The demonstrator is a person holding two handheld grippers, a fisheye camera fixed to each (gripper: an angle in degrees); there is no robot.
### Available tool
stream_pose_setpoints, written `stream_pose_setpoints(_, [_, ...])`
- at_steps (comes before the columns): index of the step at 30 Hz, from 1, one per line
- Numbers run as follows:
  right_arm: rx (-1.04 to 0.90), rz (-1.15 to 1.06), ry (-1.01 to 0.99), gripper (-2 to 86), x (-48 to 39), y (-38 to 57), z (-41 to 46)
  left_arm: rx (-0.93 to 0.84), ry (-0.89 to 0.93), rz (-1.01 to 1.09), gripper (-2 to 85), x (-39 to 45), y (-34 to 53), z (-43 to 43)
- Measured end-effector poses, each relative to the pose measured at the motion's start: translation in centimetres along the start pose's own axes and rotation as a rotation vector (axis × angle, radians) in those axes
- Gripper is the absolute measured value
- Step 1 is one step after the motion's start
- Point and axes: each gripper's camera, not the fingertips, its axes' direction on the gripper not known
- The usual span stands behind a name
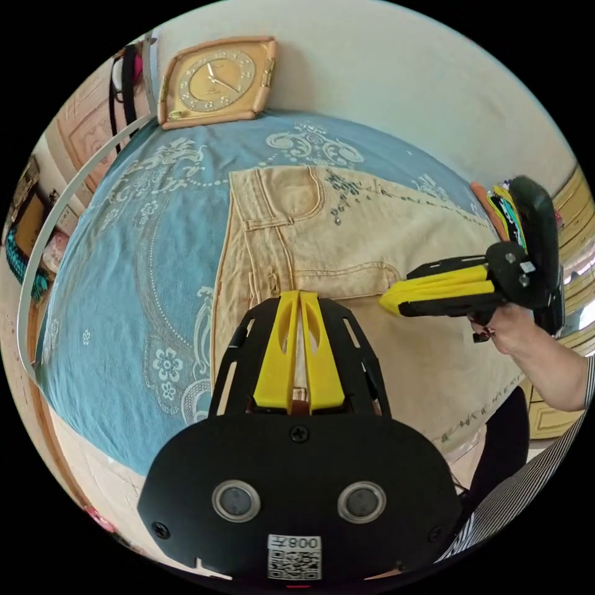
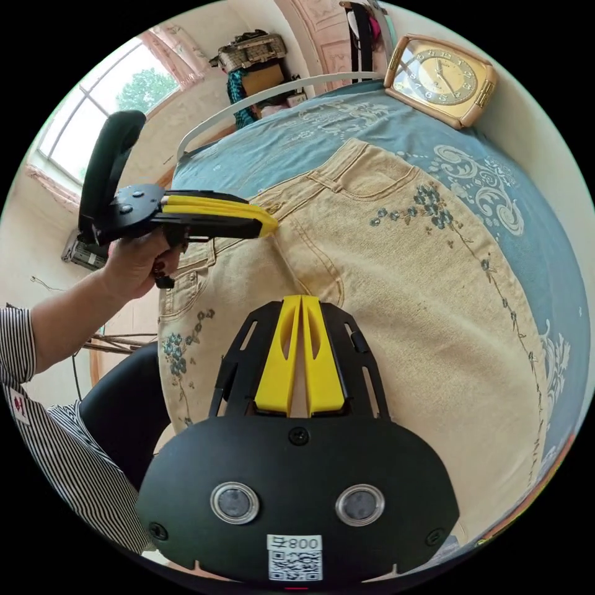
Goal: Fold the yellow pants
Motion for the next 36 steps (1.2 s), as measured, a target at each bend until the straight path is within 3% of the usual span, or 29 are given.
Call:
stream_pose_setpoints(4, [0.107,0.098,0.072,0.2,1.7,1.4,-2.2,-0.009,0.041,-0.025,0.1,-0.4,-1.0,0.1])
stream_pose_setpoints(13, [0.052,0.136,0.097,0.2,3.2,2.1,-1.8,0.037,0.058,0.022,0.2,1.0,-4.2,-0.9])
stream_pose_setpoints(15, [0.057,0.14,0.081,0.2,3.6,2.3,-2.0,-0.055,0.029,0.026,0.2,1.1,-4.8,0.9])
stream_pose_setpoints(21, [0.184,0.231,-0.026,0.1,6.0,3.9,-5.6,-0.033,0.066,0.007,0.2,1.1,-6.6,1.1])
stream_pose_setpoints(24, [0.125,0.253,-0.018,0.1,7.1,4.1,-5.0,-0.043,0.083,0.006,0.3,1.4,-7.8,1.1])
stream_pose_setpoints(25, [0.062,0.246,-0.013,0.1,7.3,4.2,-3.9,-0.041,0.092,0.003,0.3,1.4,-8.0,1.0])
stream_pose_setpoints(30, [0.129,0.279,-0.035,0.2,8.0,5.2,-4.6,0.094,0.151,0.02,1.5,1.3,-10.7,-1.0])
stream_pose_setpoints(36, [0.168,0.283,-0.112,0.3,9.1,5.7,-7.0,0.077,0.184,0.066,5.5,0.6,-16.8,0.0])
